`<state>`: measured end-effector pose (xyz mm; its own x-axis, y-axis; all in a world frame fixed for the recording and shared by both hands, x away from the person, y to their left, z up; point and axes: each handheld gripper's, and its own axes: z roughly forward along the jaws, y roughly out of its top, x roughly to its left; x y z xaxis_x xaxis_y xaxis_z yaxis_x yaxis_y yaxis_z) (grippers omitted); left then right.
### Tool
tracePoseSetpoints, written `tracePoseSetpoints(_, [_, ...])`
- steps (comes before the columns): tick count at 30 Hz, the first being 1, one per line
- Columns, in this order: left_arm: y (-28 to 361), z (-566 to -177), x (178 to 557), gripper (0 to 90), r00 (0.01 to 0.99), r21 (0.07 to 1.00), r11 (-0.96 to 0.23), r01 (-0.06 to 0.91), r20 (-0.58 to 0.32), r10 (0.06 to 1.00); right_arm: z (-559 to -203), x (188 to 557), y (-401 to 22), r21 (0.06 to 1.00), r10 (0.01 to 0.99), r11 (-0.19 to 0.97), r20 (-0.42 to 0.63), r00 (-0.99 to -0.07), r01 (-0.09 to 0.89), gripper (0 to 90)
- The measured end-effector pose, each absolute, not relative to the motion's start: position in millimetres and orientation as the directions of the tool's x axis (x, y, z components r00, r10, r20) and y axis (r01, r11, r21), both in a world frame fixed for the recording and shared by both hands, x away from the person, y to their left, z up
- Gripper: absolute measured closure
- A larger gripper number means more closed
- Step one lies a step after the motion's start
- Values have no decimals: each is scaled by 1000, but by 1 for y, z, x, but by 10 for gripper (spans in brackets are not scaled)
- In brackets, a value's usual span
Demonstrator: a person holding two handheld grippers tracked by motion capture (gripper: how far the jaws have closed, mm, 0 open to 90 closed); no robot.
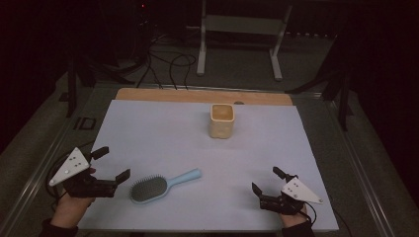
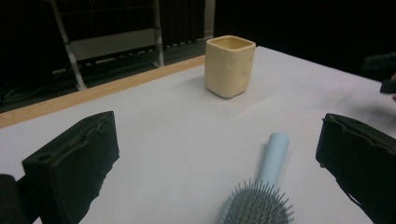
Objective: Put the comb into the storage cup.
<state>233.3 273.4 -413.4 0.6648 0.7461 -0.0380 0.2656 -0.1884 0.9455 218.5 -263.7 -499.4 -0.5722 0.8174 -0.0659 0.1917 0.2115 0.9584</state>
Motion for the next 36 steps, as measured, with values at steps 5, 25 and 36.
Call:
tracePoseSetpoints(5, [264,-403,242,0,657,936,-197,292,-47,752,-499,218,-264,959,817,208,-62,-573,193,92])
tracePoseSetpoints(25, [190,-384,272,0,734,891,-333,308,-1,679,-499,218,-264,959,815,195,-43,-577,204,92])
tracePoseSetpoints(36, [158,-394,279,0,771,869,-373,324,-14,637,-500,218,-263,959,809,203,-50,-586,199,92])
